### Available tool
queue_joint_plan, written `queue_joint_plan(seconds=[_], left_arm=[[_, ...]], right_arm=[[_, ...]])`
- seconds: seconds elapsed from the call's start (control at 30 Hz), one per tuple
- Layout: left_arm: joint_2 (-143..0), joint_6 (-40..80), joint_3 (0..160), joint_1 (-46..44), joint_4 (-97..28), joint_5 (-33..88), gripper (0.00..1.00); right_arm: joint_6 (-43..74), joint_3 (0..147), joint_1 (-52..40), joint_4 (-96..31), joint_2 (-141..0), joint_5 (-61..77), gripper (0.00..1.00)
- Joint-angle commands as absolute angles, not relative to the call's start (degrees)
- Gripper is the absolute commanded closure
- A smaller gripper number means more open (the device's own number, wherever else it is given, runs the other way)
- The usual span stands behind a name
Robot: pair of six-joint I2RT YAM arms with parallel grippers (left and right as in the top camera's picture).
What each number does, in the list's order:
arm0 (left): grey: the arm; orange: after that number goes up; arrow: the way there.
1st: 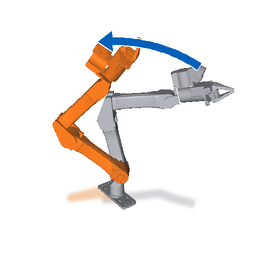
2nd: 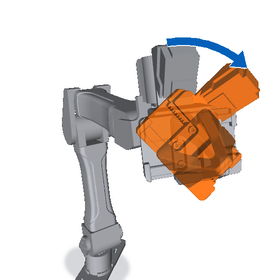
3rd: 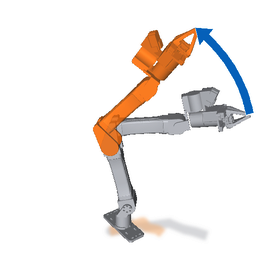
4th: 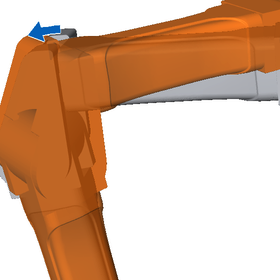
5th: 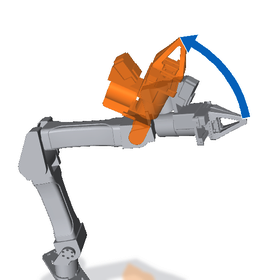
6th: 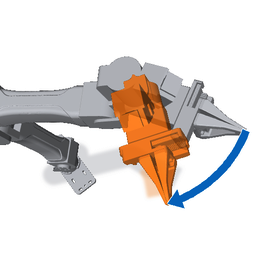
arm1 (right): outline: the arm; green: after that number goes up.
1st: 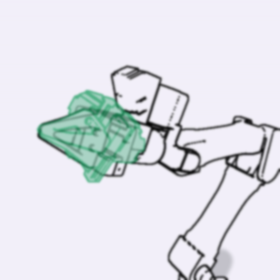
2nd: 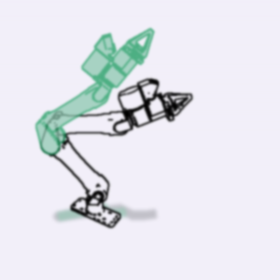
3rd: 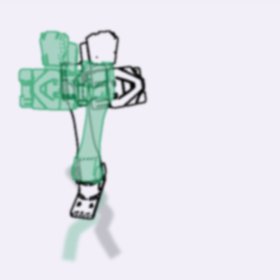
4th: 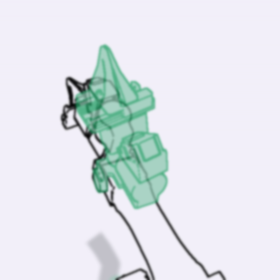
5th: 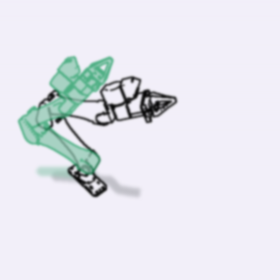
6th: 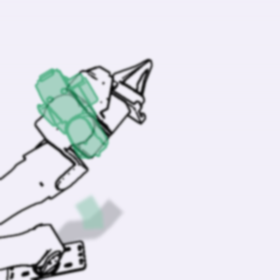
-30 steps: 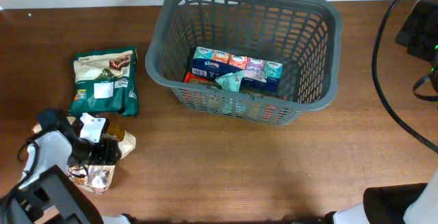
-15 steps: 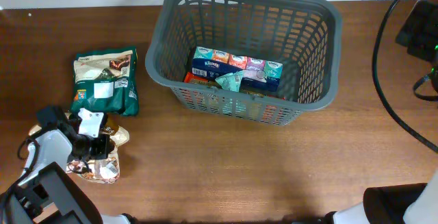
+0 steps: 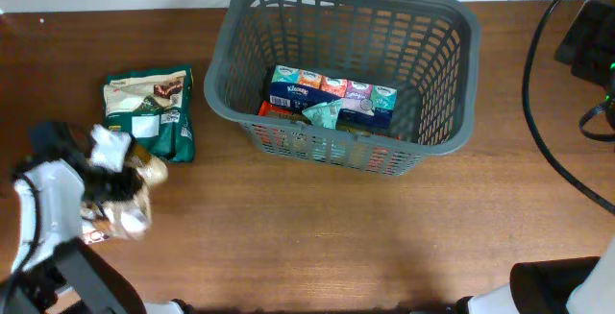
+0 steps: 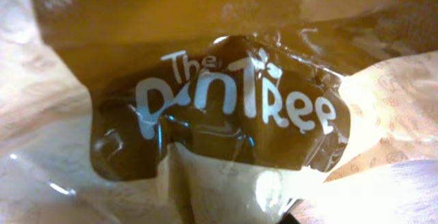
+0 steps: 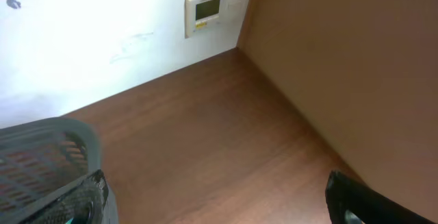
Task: Pack container
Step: 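Lift the rice pouch with the left gripper and drop it into the basket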
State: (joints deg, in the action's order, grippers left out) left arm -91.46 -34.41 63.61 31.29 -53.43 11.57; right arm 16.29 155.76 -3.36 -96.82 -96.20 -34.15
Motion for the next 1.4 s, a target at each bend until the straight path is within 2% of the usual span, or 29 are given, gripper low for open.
queue_joint_plan(seconds=[0.0, 0.13, 0.23, 0.4, 0.5, 0.67, 0.8, 0.97, 1.0, 1.07, 1.13, 1.17, 1.27, 1.37], left_arm=[[-85.03, -33.34, 76.44, 29.56, -57.30, 11.81, 0.98], [-81.80, -33.36, 84.88, 26.96, -56.14, 13.02, 0.98], [-80.99, -32.27, 88.25, 24.27, -49.84, 16.10, 0.98], [-81.10, -26.41, 88.88, 18.81, -31.70, 26.48, 0.98], [-81.65, -20.14, 88.88, 13.34, -15.40, 35.07, 0.98], [-84.33, -15.62, 88.88, 2.94, 1.76, 38.63, 0.98], [-88.44, -15.62, 88.88, -5.19, 6.87, 38.63, 0.98], [-94.50, -13.37, 88.88, -11.77, 6.39, 40.66, 0.98], [-95.79, -13.02, 88.88, -12.62, 5.98, 41.76, 0.86], [-97.97, -11.79, 88.88, -13.91, 5.15, 42.17, 0.42], [-99.66, -10.59, 88.88, -14.61, 4.47, 42.24, 0.16], [-100.22, -10.50, 88.88, -14.76, 3.88, 42.24, 0.13], [-100.27, -10.55, 88.92, -14.61, 1.54, 40.77, 0.14], [-99.37, -10.57, 89.62, -13.78, 0.34, 39.59, 0.24]], right_arm=[[16.38, 155.81, -2.87, -96.47, -96.20, -33.56, 0.01], [16.38, 155.81, -2.94, -96.49, -96.20, -33.56, 0.01], [16.38, 155.79, -2.94, -96.47, -96.20, -33.56, 0.01], [16.38, 155.81, -2.94, -95.79, -96.20, -33.56, 0.01], [16.38, 155.81, -2.94, -95.83, -96.20, -33.54, 0.01], [16.43, 155.81, -2.92, -95.81, -96.14, -31.40, 0.01], [16.43, 155.81, -2.92, -95.81, -96.14, -31.03, 0.01], [16.40, 155.81, -2.92, -96.14, -96.14, -30.55, 0.01], [16.43, 155.81, -2.92, -96.33, -96.14, -30.55, 0.01], [16.43, 155.81, -2.92, -96.71, -96.14, -30.55, 0.01], [16.40, 155.81, -2.92, -96.95, -96.14, -30.57, 0.01], [16.40, 155.81, -2.92, -97.06, -96.14, -30.57, 0.01], [16.43, 155.81, -2.92, -97.14, -96.14, -30.55, 0.01], [16.40, 155.81, -2.92, -97.19, -96.14, -30.55, 0.01]])
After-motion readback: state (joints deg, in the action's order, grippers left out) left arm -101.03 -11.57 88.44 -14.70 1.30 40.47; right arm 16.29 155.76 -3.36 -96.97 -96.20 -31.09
